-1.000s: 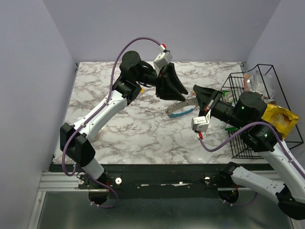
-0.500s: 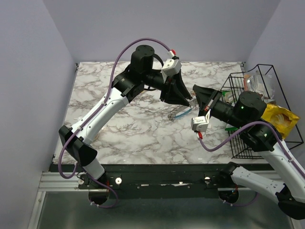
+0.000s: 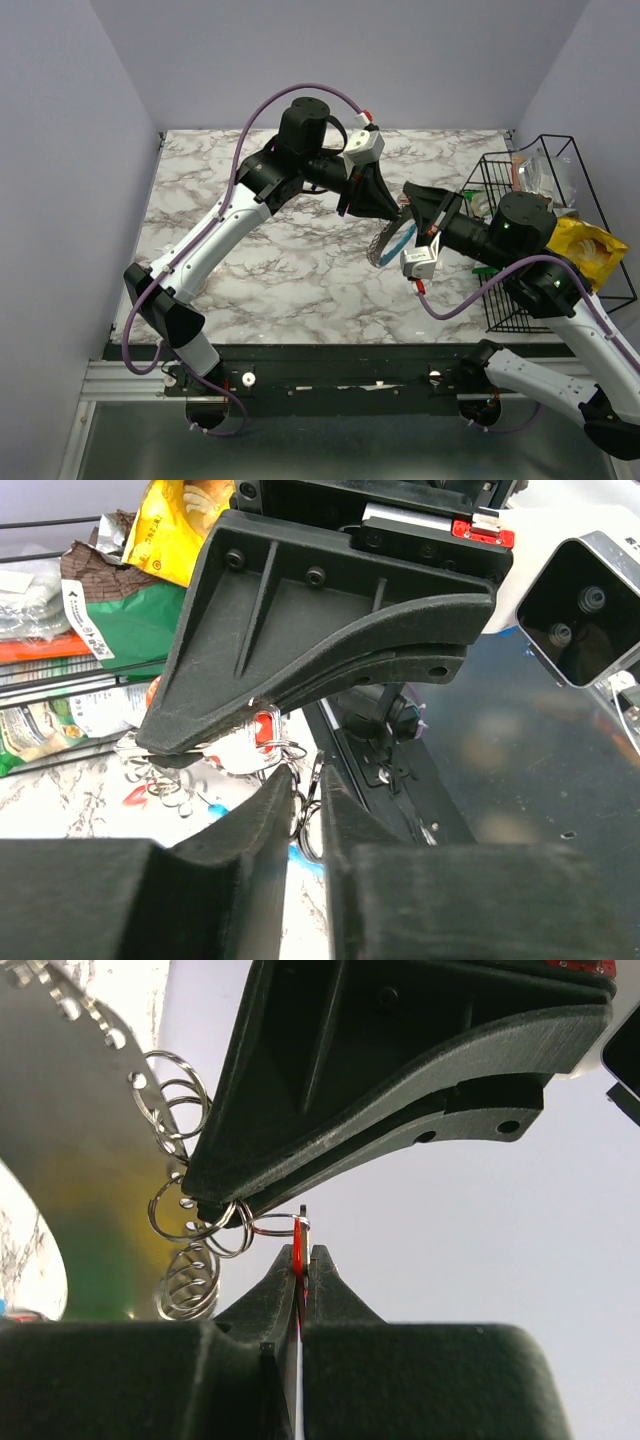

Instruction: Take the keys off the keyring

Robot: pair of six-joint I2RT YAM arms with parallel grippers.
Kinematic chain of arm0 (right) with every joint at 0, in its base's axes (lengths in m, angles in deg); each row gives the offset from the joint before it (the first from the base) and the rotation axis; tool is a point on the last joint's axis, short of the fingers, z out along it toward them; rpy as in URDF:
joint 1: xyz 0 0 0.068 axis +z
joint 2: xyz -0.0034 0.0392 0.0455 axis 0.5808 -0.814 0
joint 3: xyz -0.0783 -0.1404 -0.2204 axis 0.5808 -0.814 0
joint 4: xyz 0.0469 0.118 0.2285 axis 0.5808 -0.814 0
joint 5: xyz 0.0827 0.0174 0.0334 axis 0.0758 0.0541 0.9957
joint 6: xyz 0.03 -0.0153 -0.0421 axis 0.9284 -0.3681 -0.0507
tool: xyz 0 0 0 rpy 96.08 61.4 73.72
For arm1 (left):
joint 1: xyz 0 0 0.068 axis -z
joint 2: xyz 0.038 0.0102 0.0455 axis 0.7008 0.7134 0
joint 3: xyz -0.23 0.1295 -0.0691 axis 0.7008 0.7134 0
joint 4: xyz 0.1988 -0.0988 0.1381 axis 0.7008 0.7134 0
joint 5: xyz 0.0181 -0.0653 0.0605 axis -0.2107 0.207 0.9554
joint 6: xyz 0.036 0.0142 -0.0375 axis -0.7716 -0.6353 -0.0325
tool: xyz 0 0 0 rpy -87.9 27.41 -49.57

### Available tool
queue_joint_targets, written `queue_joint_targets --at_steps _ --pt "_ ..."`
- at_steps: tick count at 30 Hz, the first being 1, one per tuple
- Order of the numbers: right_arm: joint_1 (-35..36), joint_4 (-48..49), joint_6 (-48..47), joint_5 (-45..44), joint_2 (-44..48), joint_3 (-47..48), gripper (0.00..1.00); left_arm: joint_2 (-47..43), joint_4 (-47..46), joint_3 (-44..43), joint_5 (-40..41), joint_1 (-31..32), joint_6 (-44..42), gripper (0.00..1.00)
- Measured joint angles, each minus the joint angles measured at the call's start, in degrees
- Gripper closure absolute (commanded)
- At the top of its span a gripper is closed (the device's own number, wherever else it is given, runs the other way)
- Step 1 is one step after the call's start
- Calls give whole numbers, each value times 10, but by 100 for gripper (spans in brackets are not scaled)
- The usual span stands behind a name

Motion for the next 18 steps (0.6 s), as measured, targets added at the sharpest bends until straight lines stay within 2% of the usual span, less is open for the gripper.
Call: queue_joint_targets --at_steps 3,18 --pt "0 0 0 0 0 0 99 0 -9 3 5 0 9 98" --pt "0 -2 7 -7 1 7 99 -7 -37 13 -1 -4 29 100"
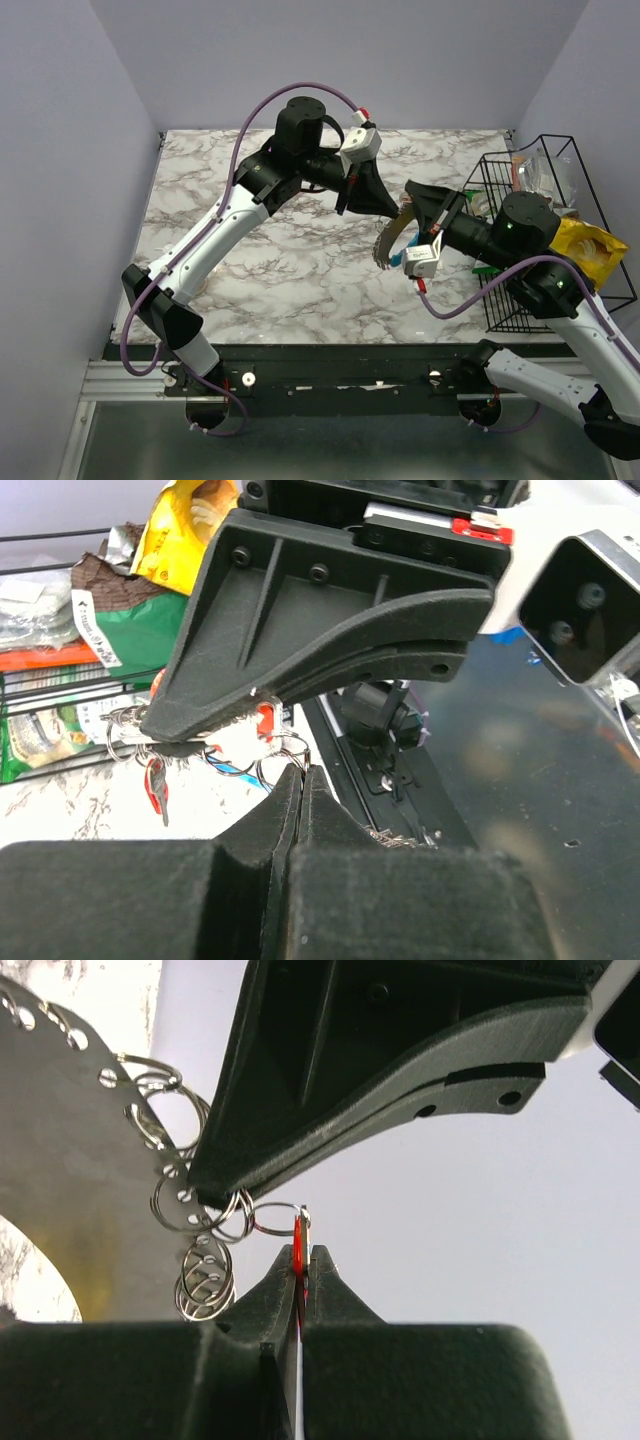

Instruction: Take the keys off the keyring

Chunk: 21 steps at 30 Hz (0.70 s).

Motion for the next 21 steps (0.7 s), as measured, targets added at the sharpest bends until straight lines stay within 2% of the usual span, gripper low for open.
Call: queue_joint_targets --at_steps 11,21 --pt "-4 6 -6 -4 24 -19 99 -14 -76 17 -68 -13 77 100" --pt "-4 14 -55 7 33 -50 99 -16 -147 49 -91 -14 160 100"
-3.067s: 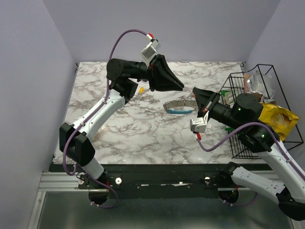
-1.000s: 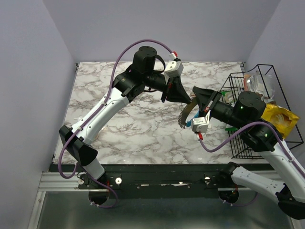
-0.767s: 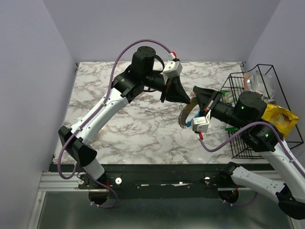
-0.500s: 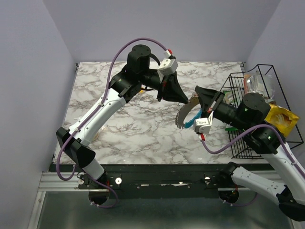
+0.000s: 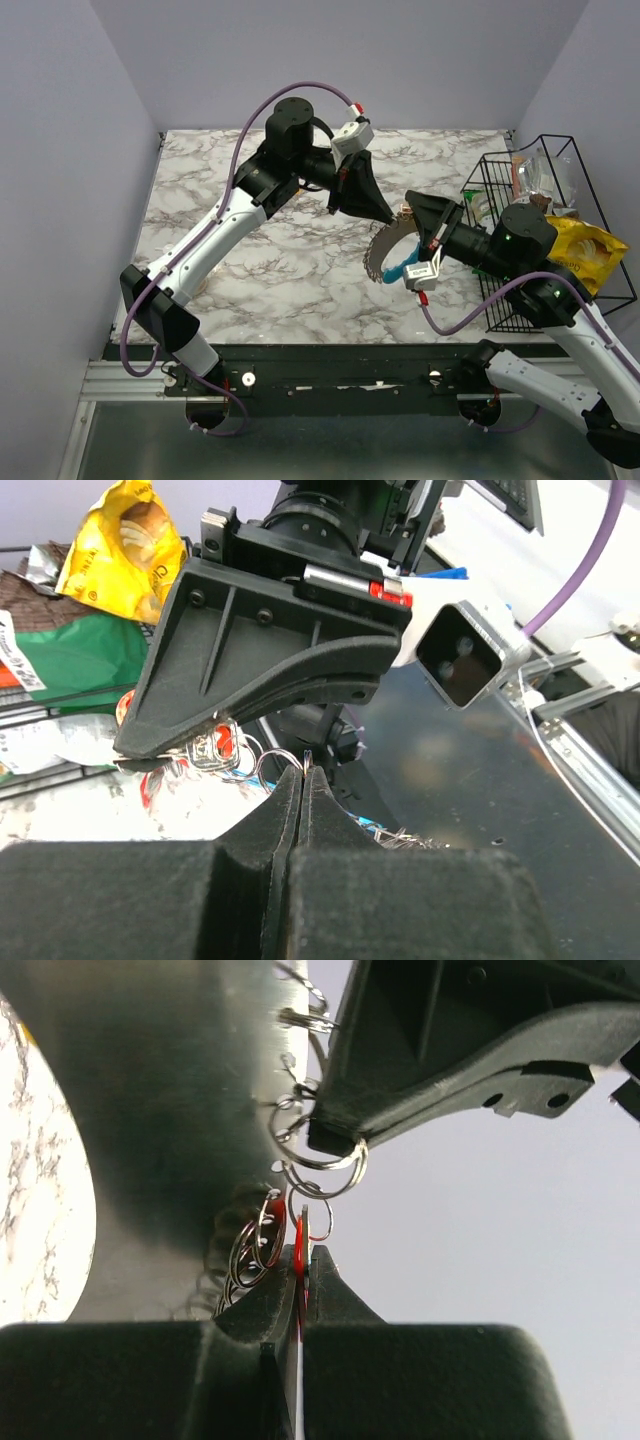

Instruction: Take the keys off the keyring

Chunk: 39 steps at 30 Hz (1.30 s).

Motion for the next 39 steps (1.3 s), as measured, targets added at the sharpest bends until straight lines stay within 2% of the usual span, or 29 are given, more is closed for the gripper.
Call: queue_joint_targets --at_steps 5,8,9,12,14,15,16,18,20,21,22,23,29,33,36,39 --pt "0 14 -38 3 8 -19 99 0 -32 10 -3 0 37 100" --pt "0 24 -65 2 12 -28 99 0 -104 29 -8 0 98 100" --pt "0 26 -71 2 13 -29 99 0 -190 51 -10 0 158 100" --pt "0 33 -88 5 15 -31 99 21 -487 107 -12 -3 414 100" --pt "0 38 -90 5 15 -31 99 45 -596 103 -13 -3 516 100" --pt "0 38 -89 5 14 -30 99 50 -637 109 -13 -3 546 83" --pt "1 38 -89 6 14 -29 99 51 -662 116 -13 -3 560 72" --pt "2 38 -85 10 11 -22 99 50 -721 129 -13 -5 590 58" --pt "2 37 -81 9 11 -16 99 50 -756 130 -13 -6 619 35" --pt "2 37 -79 7 11 -14 99 50 -766 130 -14 -6 629 22" --pt "2 37 -78 5 11 -12 99 49 -777 130 -15 -6 640 15" --pt "1 37 -77 2 11 -11 99 47 -786 130 -16 -7 649 2" --pt "0 32 -71 -11 9 -4 99 36 -814 128 -16 -20 671 1" --pt "0 19 -67 -16 6 -3 99 6 -784 146 -7 -37 619 1" --pt "0 15 -65 -18 1 5 99 -27 -669 153 12 -50 521 1" --pt "0 15 -64 -18 -2 13 99 -51 -424 114 71 -63 341 1"
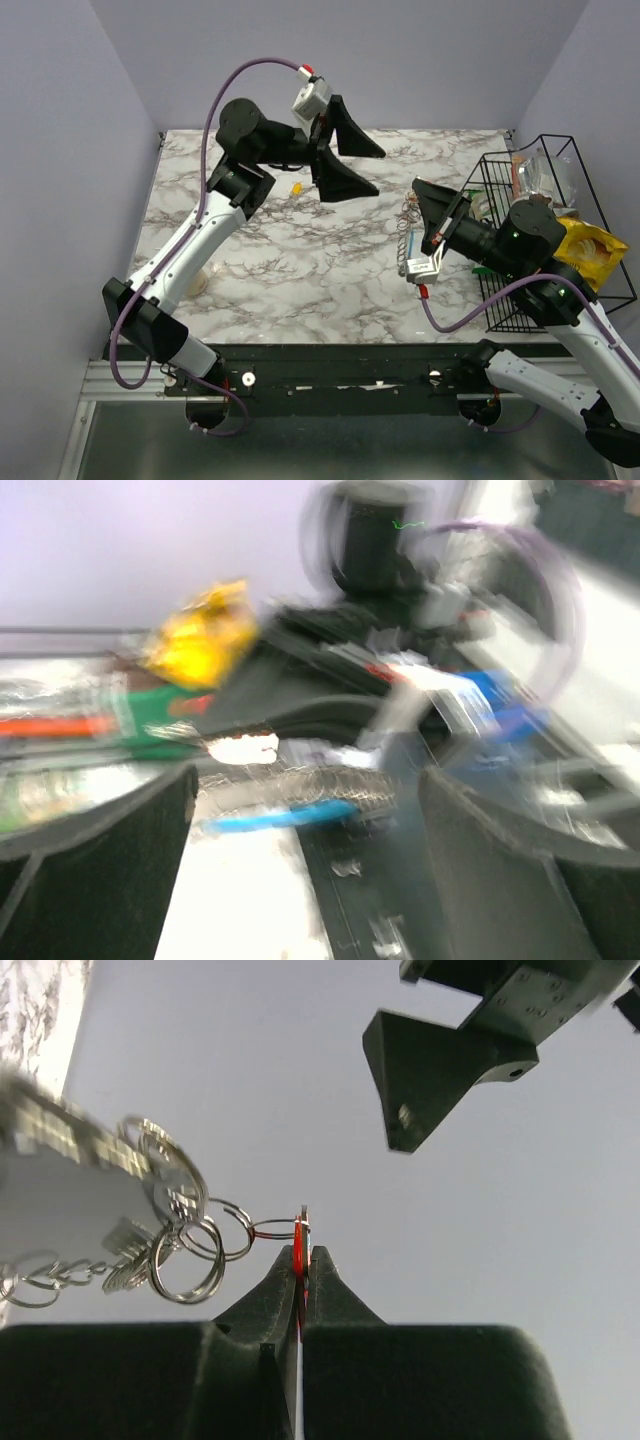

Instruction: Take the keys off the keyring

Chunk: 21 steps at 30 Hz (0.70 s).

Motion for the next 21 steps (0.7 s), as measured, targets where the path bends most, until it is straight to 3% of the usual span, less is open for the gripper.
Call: queue_joint_targets --at_steps 1,4,9,15,21 --pt "0 0 1 0 0 1 99 -1 109 -32 37 0 -90 1" --pt "0 0 7 0 -4 6 99 -8 320 -86 133 7 -254 1" --pt "0 -1 18 0 -14 15 99 -23 483 -89 202 17 -398 1" --pt "0 -3 21 1 -18 16 99 -22 548 -80 232 29 -457 1" --pt "0 -3 20 1 -18 16 99 -17 557 -84 242 49 -471 1"
